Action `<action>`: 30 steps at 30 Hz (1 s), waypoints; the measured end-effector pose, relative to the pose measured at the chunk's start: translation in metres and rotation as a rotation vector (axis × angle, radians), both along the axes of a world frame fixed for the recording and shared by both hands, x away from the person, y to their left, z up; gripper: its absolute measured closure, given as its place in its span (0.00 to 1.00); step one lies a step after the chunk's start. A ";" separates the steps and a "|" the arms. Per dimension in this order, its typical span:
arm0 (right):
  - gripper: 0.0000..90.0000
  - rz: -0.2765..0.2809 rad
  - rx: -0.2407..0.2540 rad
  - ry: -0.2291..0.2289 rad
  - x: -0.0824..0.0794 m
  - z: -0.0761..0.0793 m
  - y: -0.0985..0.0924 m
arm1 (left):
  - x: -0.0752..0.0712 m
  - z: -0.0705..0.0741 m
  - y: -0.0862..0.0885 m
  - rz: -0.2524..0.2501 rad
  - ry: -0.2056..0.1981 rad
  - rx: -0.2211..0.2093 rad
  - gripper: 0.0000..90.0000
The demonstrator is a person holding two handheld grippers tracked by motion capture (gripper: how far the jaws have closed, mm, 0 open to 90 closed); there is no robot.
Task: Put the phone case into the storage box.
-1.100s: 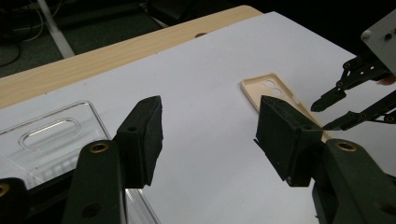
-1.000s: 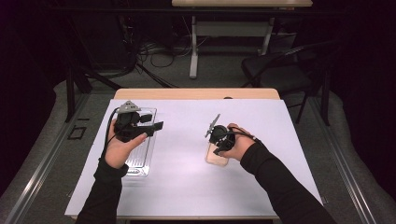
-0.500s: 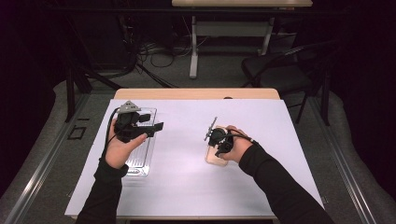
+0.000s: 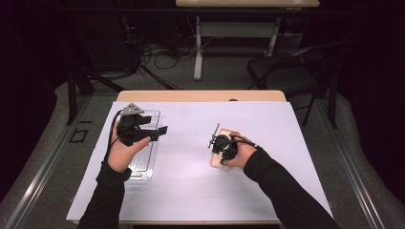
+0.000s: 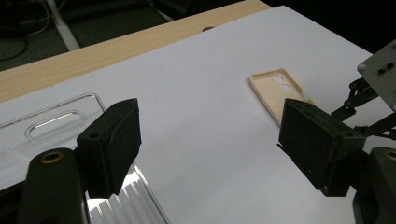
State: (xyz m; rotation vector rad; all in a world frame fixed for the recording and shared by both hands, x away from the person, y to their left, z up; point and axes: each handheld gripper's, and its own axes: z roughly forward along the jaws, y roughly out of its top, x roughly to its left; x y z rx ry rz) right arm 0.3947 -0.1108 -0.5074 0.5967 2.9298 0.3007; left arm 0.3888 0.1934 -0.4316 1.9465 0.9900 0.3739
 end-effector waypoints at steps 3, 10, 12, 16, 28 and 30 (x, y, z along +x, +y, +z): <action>0.79 0.016 0.003 0.008 -0.002 -0.001 0.003 | 0.000 0.000 -0.001 -0.002 0.001 0.002 0.21; 0.79 0.029 -0.011 0.029 -0.004 -0.006 0.006 | 0.000 -0.001 -0.002 -0.001 -0.001 0.012 0.17; 0.80 0.029 -0.016 0.034 -0.005 -0.007 0.007 | 0.000 -0.001 -0.002 -0.002 0.000 0.014 0.17; 0.81 0.032 -0.029 0.041 -0.005 -0.009 0.008 | 0.000 -0.002 -0.002 -0.004 0.003 0.017 0.17; 0.86 0.019 -0.037 0.057 -0.005 -0.016 0.006 | 0.001 -0.002 -0.002 -0.005 0.006 0.016 0.17; 0.87 0.019 -0.040 0.060 -0.005 -0.017 0.006 | 0.001 -0.002 -0.002 -0.005 0.006 0.016 0.17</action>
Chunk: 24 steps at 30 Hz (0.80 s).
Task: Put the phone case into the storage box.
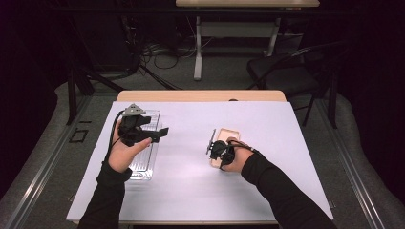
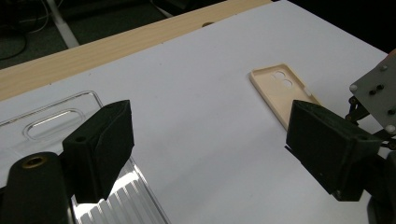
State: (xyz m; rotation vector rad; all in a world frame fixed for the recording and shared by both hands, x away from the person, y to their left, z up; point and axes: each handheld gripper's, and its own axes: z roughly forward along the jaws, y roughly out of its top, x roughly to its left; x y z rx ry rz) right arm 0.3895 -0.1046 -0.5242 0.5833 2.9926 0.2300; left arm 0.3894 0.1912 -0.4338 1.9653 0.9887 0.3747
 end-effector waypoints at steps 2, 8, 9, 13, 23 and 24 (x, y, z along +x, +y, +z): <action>0.88 -0.003 -0.001 0.001 0.000 -0.001 0.000 | 0.000 0.000 0.000 0.001 -0.001 -0.001 0.17; 0.90 -0.003 0.003 0.002 0.000 -0.001 0.000 | 0.001 -0.001 0.001 0.000 0.001 0.000 0.17; 0.91 -0.004 0.002 0.002 0.000 -0.001 0.000 | 0.001 -0.001 0.001 0.002 0.001 -0.001 0.17; 0.93 -0.004 0.002 0.003 0.000 -0.001 0.000 | 0.001 -0.001 0.001 0.002 0.001 0.000 0.17; 0.96 0.008 0.001 0.008 0.000 -0.001 0.001 | 0.001 -0.002 0.001 0.002 0.004 0.001 0.17; 0.96 0.007 0.006 0.008 0.000 -0.002 0.000 | 0.001 -0.002 0.001 0.002 0.004 0.000 0.17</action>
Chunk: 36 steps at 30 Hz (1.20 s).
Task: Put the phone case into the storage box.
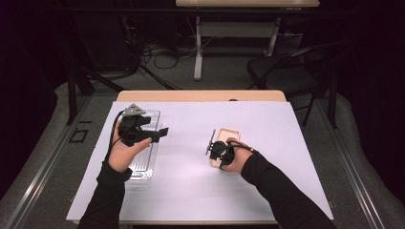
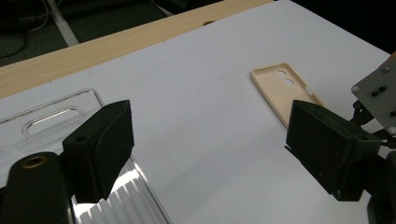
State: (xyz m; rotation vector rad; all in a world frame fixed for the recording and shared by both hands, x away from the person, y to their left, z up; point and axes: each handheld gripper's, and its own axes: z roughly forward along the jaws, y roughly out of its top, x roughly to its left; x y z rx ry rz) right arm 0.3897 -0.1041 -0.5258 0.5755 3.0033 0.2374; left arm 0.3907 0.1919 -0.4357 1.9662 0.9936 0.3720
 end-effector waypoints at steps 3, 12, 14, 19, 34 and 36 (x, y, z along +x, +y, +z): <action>0.97 -0.007 0.001 0.004 0.000 0.000 0.000 | 0.000 0.000 0.000 0.001 -0.003 -0.003 0.17; 0.97 0.008 -0.006 0.009 0.000 0.001 0.000 | 0.000 0.000 0.001 0.002 -0.006 -0.002 0.17; 0.97 0.009 -0.005 0.009 0.001 0.001 0.000 | 0.000 0.000 0.001 0.001 -0.005 -0.002 0.17; 0.97 0.010 0.006 0.000 0.000 0.000 -0.001 | 0.000 0.000 0.001 0.002 -0.006 -0.001 0.17; 0.98 0.001 0.015 0.000 0.000 0.000 -0.001 | 0.000 -0.001 0.000 0.002 -0.003 0.000 0.17; 0.98 0.000 0.018 -0.003 0.000 0.001 -0.001 | 0.000 -0.001 0.000 0.002 -0.003 0.000 0.17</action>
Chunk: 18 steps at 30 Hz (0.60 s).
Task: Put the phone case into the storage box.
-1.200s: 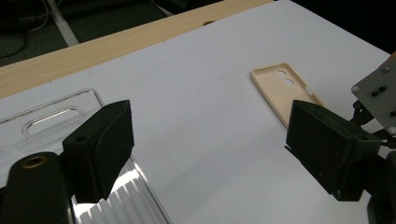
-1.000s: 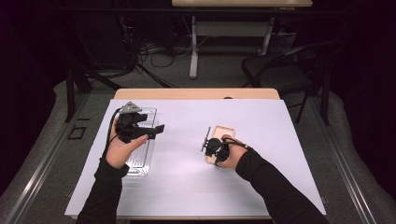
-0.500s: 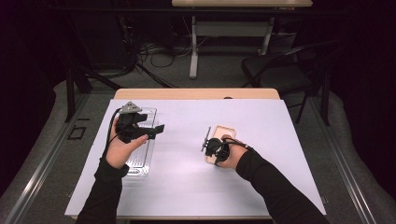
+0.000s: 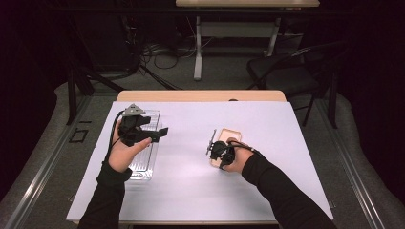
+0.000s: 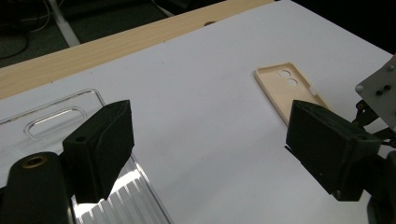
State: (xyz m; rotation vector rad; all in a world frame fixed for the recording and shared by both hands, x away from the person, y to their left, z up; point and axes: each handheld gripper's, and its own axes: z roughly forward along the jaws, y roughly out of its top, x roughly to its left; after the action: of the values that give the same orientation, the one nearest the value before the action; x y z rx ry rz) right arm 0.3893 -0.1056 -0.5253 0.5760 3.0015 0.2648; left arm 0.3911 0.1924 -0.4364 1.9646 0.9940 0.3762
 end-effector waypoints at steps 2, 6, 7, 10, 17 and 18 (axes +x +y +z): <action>0.98 -0.008 0.004 -0.005 0.000 0.001 0.000 | 0.000 0.000 0.000 0.000 0.000 0.000 0.17; 0.98 -0.009 0.019 -0.023 -0.001 0.004 -0.001 | 0.000 0.000 0.000 0.000 -0.001 0.000 0.17; 0.98 -0.010 0.025 -0.027 -0.001 0.004 -0.002 | 0.000 0.000 0.000 0.000 -0.001 0.001 0.17; 0.98 -0.018 0.029 -0.035 -0.001 0.006 -0.003 | 0.000 0.000 0.000 -0.001 0.000 0.001 0.17; 0.98 -0.026 0.048 -0.055 -0.002 0.009 -0.006 | 0.000 0.000 -0.001 -0.003 -0.002 0.004 0.17; 0.98 -0.020 0.050 -0.061 -0.003 0.010 -0.006 | 0.000 0.000 -0.001 -0.003 -0.002 0.005 0.17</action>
State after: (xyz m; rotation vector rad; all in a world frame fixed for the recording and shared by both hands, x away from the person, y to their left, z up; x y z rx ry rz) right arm 0.3867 -0.1116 -0.5157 0.5916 2.9366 0.3500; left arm 0.3910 0.1916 -0.4366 1.9700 0.9901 0.3794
